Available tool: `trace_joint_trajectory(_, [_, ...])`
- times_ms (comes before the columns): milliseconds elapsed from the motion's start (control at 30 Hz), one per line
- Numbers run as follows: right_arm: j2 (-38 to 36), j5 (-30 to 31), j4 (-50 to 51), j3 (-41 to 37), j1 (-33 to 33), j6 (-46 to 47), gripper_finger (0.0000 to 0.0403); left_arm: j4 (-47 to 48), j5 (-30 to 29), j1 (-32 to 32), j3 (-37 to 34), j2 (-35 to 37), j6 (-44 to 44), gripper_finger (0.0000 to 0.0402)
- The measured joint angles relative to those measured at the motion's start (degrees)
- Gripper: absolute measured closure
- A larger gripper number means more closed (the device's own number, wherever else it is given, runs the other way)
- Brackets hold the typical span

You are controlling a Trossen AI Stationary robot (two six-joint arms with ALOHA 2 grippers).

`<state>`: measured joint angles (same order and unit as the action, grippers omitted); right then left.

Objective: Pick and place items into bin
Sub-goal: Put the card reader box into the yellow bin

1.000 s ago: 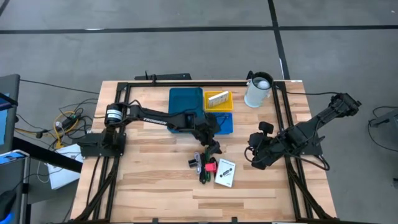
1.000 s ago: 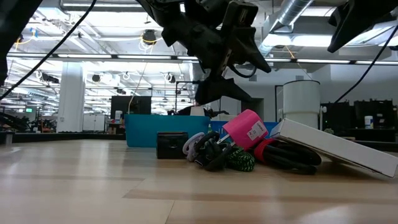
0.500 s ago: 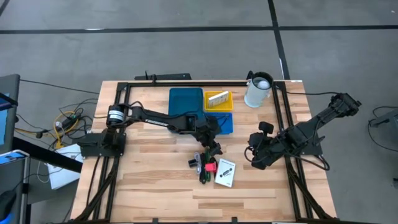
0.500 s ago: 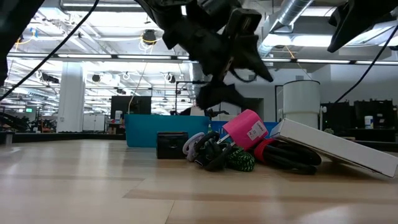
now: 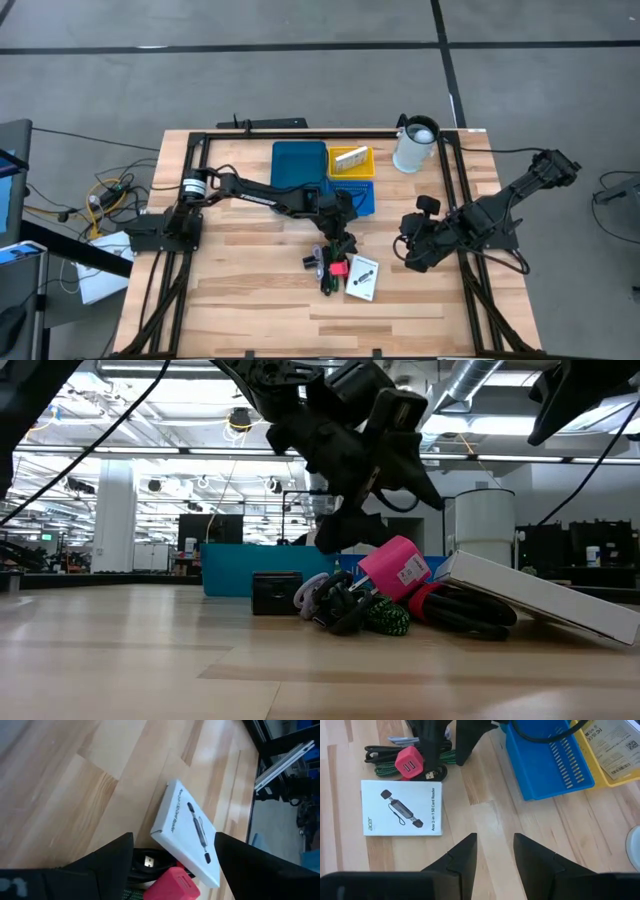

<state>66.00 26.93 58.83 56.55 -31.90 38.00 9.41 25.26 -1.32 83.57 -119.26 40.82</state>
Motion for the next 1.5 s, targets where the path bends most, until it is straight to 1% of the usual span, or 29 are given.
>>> trace_joint_trajectory(333, [0.00, 0.04, 0.07, 0.00, 0.02, -0.28, 0.0280, -1.17, 0.94, 0.15, 0.00, 0.00, -0.11, 0.0133])
trace_joint_trajectory(833, [0.00, 0.12, 0.07, 0.00, 0.02, -0.44, 0.0280, -1.84, 0.49, 0.20, 0.01, -0.27, -0.14, 0.0133])
trace_joint_trajectory(933, [0.00, 0.12, 0.04, -0.01, 0.02, -0.44, 0.0280, -2.19, 1.69, 0.24, 0.00, -1.20, 0.21, 0.0133])
trace_joint_trajectory(1000, [-0.01, 0.12, 0.03, 0.00, 0.02, -0.44, 0.0280, -3.17, 2.32, 0.37, 0.97, -2.70, 0.57, 0.0133])
trace_joint_trajectory(1067, [-0.02, 0.13, -0.01, -0.04, 0.02, -0.44, 0.0280, -0.25, 3.36, 0.37, 1.67, -2.97, 0.43, 0.0133])
trace_joint_trajectory(1133, [0.00, 0.12, 0.05, -0.04, 0.02, -0.32, 0.0280, -1.38, 3.49, 0.42, 3.49, -4.05, 0.13, 0.0133])
trace_joint_trajectory(1233, [-0.07, 0.12, 0.34, -0.05, 0.02, -0.04, 0.0280, 1.57, 4.45, 0.53, 5.17, -4.68, -0.75, 0.0133])
trace_joint_trajectory(1333, [-0.02, 0.11, 0.49, -0.04, 0.02, -0.02, 0.0280, 1.35, 4.66, 0.68, 5.81, -5.50, -1.14, 0.0133])
trace_joint_trajectory(1400, [0.00, 0.08, 0.70, -0.06, 0.03, -0.02, 0.0280, 3.61, 5.00, 0.68, 6.25, -5.75, -1.18, 0.0133])
trace_joint_trajectory(1500, [0.00, 0.08, 0.76, -0.04, 0.04, -0.02, 0.0280, 2.67, 5.12, 0.68, 6.61, -6.26, -1.38, 0.0133])
